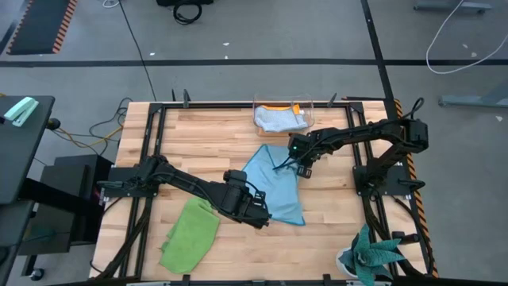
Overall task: Fold microfiber towels
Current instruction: Fold the blue microfiber cloth
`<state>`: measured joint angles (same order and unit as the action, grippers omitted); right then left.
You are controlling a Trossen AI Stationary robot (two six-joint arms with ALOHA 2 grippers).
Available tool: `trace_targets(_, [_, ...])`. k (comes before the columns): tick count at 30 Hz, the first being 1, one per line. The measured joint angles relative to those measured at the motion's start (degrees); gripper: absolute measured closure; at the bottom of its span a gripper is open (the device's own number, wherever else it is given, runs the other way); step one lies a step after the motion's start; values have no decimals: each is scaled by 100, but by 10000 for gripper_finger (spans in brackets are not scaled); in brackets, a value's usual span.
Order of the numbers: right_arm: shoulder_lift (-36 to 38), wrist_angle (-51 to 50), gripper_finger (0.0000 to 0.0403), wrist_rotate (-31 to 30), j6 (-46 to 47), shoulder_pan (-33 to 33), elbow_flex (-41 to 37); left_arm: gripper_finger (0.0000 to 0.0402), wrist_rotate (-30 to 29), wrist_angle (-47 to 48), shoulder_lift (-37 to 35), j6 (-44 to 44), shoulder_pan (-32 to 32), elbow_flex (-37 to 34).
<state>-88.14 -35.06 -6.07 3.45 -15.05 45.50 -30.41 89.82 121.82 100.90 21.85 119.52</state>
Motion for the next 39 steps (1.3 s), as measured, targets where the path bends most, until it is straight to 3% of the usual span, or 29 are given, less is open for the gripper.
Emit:
trace_targets(7, [0, 262, 317, -15, -17, -19, 0, 386, -35, 0, 0, -2, 0, 0])
trace_targets(13, [0, 459, 368, -22, -207, -22, 0, 393, -133, 0, 0, 44, 0, 0])
trace_targets(16, [0, 471, 395, -22, -266, -22, 0, 386, -264, -2, 2, 49, 0, 0])
trace_targets(22, [110, 342, 398, -6, -268, 82, 0, 369, -469, 3, 2, 44, -21, -1])
trace_targets(31, [1461, -15, 401, 13, -210, 275, 11, 389, -554, 17, 7, -139, -200, -2])
trace_targets(39, [2390, -1376, 402, 13, -178, 285, 486, 389, -590, 4, 62, -302, -392, 0])
